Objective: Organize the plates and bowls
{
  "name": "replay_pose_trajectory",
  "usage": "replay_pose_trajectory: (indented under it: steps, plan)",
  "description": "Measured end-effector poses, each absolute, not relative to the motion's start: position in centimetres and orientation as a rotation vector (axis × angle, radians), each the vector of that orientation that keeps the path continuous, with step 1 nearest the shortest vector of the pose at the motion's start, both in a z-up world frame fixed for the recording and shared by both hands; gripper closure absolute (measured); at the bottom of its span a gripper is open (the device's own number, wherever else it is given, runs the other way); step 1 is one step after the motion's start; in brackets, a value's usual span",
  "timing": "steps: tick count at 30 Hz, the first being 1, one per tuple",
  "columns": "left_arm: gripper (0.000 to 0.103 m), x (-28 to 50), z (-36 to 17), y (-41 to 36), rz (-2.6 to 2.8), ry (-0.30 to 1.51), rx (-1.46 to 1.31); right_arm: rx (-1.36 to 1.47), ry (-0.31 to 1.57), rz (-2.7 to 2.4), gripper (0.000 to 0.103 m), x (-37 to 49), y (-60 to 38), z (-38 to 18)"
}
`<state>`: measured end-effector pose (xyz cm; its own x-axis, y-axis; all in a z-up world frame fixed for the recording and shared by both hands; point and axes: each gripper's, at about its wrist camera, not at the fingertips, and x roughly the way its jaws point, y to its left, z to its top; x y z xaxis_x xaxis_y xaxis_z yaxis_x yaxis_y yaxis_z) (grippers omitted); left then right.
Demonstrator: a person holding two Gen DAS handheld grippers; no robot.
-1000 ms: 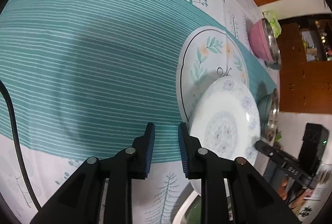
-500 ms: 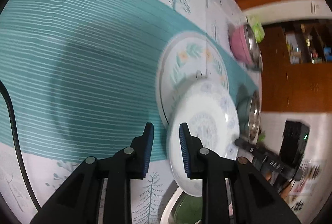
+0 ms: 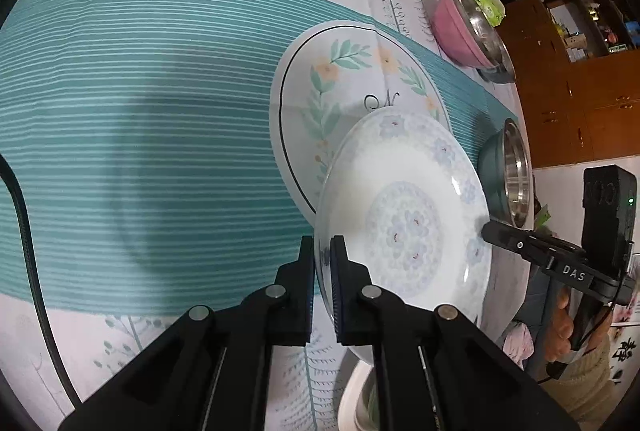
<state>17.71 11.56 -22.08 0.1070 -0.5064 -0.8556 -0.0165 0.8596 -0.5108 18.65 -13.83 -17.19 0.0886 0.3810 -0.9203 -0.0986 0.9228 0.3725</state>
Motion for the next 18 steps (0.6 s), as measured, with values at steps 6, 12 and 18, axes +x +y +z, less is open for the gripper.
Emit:
replay_pose_trajectory:
  steps: [6,12,18]
  plan:
    - [0.098,15.0,-18.7,11.0,-0.384,1.384,-0.411,0.221,1.423,0.391,0.099,15.9,-14.6,-16.0]
    - [0.098,10.6,-16.5,8.9,-0.405,1.363,-0.374,0.231,1.434,0.403,0.098,10.2,-16.6,-15.6]
    - [0.098,6.4,-18.8,6.4,-0.421,1.435,-0.383,0.227,1.458,0.364,0.098,5.2,-18.9,-16.5]
